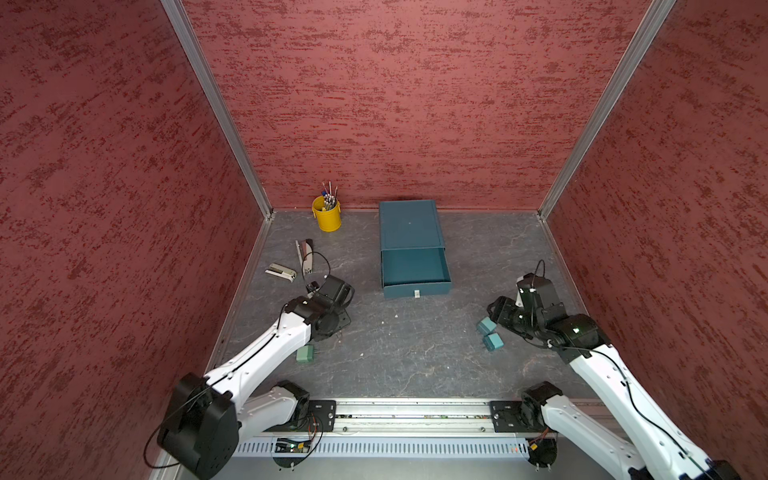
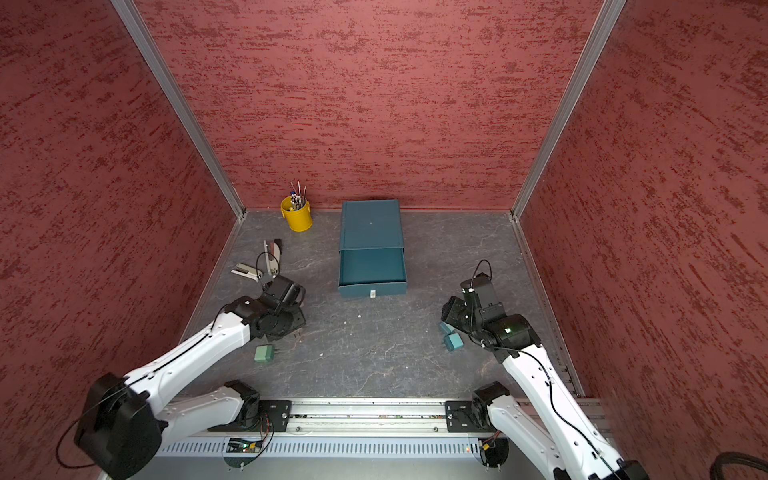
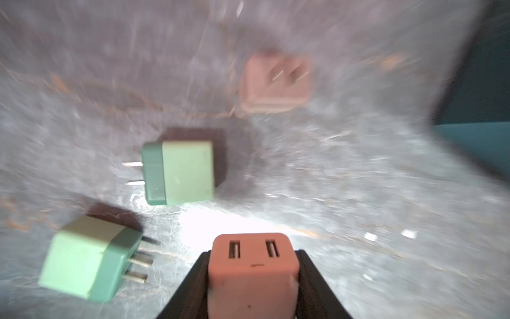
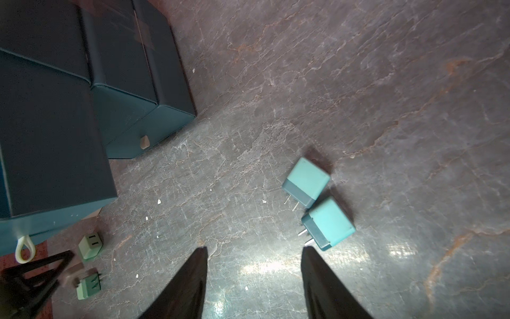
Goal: Place the plugs into the drawer by color
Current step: Pick up the plug from the center of the board, then place the plug in the drawer.
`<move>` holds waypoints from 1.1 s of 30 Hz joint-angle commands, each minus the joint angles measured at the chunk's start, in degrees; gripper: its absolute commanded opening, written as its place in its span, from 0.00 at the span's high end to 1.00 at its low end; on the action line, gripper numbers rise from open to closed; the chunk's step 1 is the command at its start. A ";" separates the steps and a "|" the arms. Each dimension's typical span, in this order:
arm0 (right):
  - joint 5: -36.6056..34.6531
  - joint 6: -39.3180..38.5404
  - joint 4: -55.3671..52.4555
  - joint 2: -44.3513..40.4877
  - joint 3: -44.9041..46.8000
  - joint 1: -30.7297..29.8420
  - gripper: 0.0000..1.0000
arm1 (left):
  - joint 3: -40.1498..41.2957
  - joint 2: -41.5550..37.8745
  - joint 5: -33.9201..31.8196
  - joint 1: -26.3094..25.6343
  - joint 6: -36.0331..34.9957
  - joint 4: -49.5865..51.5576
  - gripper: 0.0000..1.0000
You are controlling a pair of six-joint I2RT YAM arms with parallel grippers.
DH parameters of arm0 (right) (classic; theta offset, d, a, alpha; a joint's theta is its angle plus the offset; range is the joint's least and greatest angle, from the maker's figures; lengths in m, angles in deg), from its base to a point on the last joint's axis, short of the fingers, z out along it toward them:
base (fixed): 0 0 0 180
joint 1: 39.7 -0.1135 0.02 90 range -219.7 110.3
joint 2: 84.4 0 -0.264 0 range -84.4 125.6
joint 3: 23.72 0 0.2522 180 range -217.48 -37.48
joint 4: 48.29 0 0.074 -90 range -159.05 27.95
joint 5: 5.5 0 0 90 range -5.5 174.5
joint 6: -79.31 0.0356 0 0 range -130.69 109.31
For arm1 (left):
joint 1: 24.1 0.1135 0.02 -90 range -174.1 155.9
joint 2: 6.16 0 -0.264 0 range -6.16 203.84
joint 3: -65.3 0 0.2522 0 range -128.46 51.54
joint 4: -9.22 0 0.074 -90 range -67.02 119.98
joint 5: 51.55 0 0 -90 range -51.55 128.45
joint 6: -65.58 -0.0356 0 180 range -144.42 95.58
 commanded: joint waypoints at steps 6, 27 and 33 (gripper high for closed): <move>8.17 -0.94 9.14 0.02 -3.11 -0.61 0.43 | -32.56 0.54 -7.14 -1.18 -15.88 10.23 1.00; 4.96 2.06 11.40 0.24 -4.04 -11.08 0.44 | -50.62 33.98 -3.43 -20.79 -27.50 -5.58 1.00; 3.53 1.79 10.94 0.39 -3.71 -12.07 0.44 | -49.40 34.96 -4.64 -20.69 -27.90 -5.92 0.99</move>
